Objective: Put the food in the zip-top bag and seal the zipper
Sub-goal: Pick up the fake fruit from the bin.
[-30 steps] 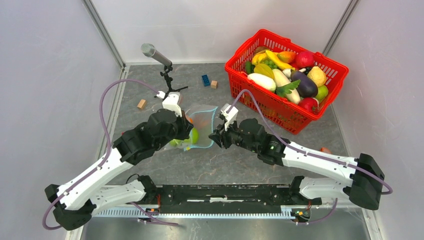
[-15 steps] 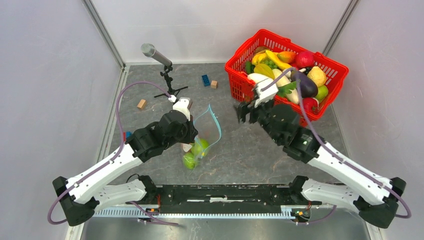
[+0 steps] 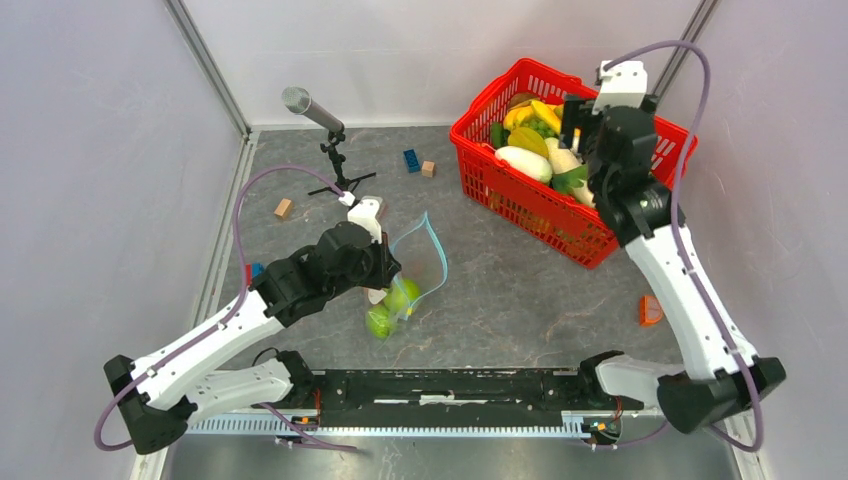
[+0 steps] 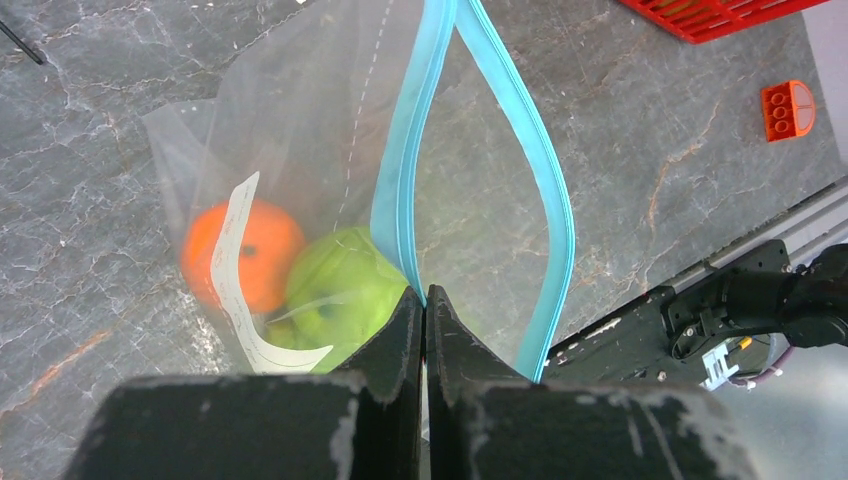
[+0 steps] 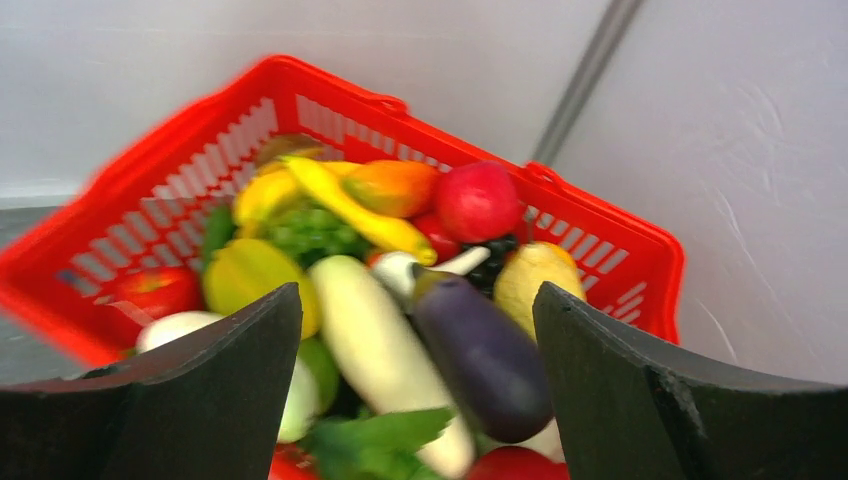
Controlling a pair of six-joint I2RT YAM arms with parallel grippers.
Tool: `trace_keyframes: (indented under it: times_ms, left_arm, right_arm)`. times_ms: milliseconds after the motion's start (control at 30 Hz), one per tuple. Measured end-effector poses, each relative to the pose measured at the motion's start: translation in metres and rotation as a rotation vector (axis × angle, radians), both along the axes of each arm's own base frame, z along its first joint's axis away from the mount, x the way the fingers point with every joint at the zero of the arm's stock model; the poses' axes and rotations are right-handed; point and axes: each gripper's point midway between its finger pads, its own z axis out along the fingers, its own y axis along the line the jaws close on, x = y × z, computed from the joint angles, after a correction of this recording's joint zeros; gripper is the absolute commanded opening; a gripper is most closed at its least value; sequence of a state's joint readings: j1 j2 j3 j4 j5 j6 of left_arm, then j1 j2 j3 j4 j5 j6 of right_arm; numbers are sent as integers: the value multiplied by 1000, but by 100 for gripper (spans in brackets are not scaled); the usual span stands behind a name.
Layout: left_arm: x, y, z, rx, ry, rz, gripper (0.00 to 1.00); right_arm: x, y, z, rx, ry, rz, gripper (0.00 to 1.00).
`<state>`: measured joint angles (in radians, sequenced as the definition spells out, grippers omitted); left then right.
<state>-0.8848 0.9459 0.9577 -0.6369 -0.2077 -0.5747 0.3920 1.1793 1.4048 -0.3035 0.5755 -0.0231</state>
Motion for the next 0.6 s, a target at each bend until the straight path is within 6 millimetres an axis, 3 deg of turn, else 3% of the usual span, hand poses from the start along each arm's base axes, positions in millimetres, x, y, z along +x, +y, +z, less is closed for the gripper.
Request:
trace_keyframes:
  times_ms: [233,500,600]
  left_arm:
    - [-2,0,2,-10,-3,-7,2]
    - [-2,0,1,-10,-1,-8,2]
    - [-2,-1,1,-11,-2,-8,2]
  right_arm:
    - [47,-89,-56,51,165,-150,92]
    - [44,-166,-105,166,250,-240,98]
    - [50,-176,-119,187,280,-225,98]
